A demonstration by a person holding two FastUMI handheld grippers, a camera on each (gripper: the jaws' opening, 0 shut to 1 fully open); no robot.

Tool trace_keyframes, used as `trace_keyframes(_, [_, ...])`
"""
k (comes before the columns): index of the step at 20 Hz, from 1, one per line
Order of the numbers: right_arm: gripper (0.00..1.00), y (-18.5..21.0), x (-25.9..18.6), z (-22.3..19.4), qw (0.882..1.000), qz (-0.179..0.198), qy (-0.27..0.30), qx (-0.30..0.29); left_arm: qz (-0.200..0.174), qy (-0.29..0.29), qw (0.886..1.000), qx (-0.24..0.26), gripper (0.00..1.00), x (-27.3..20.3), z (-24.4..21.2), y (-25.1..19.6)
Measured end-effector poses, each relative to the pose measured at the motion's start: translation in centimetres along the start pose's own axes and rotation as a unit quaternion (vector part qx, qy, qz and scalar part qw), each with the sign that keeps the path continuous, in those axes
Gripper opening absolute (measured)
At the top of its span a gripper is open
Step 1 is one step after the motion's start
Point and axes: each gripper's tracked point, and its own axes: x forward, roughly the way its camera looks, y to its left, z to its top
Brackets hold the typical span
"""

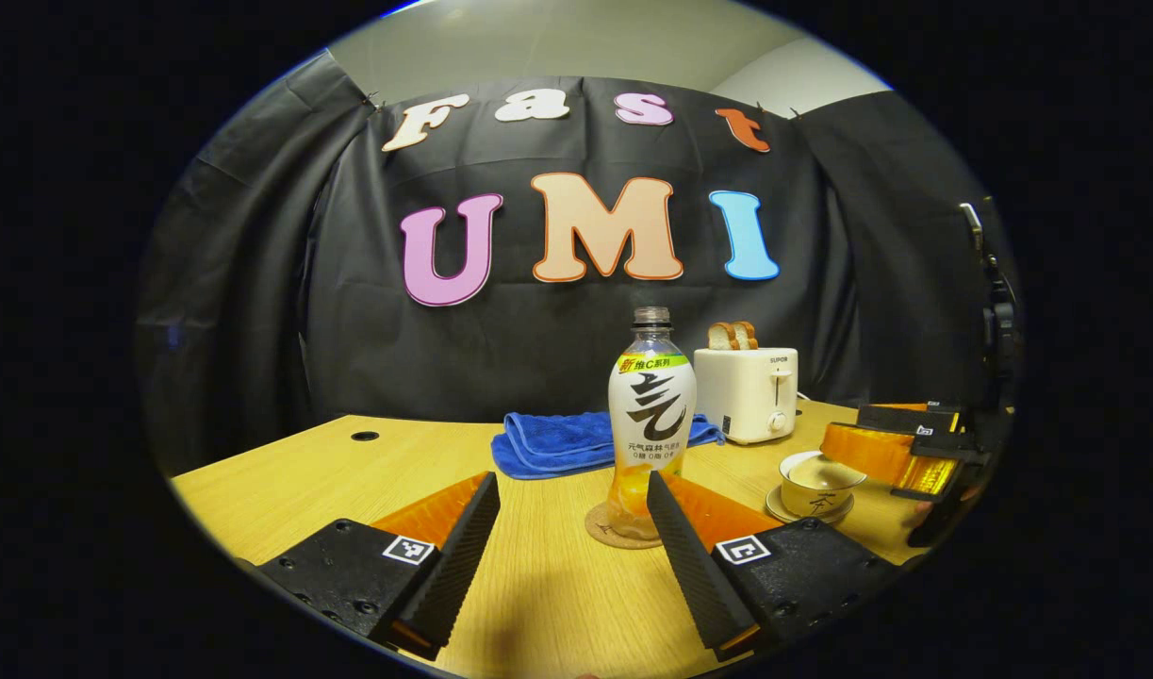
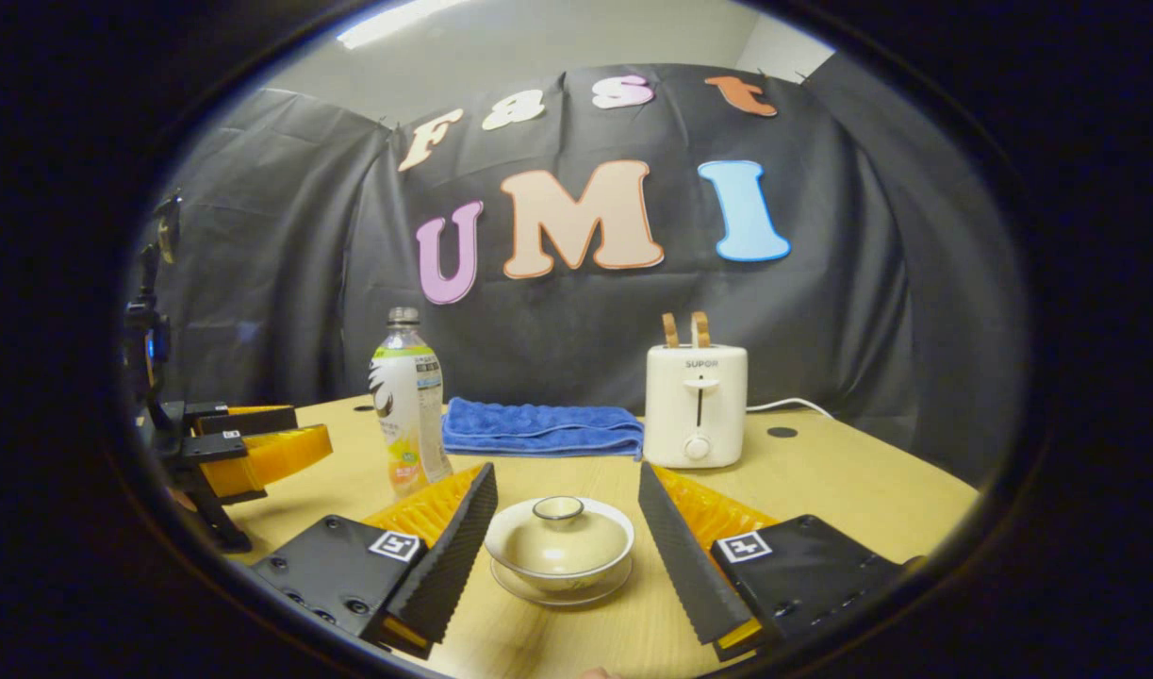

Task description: Open the teacup lid with one hand, grasp the water bottle and pour water into the teacup with the other hand; after pouring, place the water bottle on the coaster and then close the teacup lid.

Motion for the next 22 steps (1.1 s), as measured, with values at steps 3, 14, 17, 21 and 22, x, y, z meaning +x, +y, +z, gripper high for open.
trace_keyframes(3, [0.93, -0.4, -1.2, 0.0, 1.0, -0.01, -0.002, 0.0, 0.007, -0.001, 1.0, 0.001, 0.92, -0.4, 0.0, 0.3])
trace_keyframes(14, [1.0, -4.0, -5.4, 0.3, 0.996, -0.088, -0.007, -0.001, 0.098, 0.002, 0.995, 0.003, 0.92, -3.5, 0.0, 3.6])
trace_keyframes(17, [0.98, -4.1, -5.7, 0.2, 0.996, -0.092, -0.007, -0.001, 0.105, 0.002, 0.994, 0.004, 0.92, -3.8, 0.0, 3.7])
trace_keyframes(21, [1.0, -4.2, -5.8, 0.3, 0.996, -0.094, -0.007, -0.001, 0.107, 0.002, 0.994, 0.003, 0.92, -3.8, 0.0, 3.7])
trace_keyframes(22, [1.0, -4.2, -5.7, 0.3, 0.996, -0.094, -0.007, -0.001, 0.107, 0.002, 0.994, 0.003, 0.92, -3.8, 0.0, 3.7])
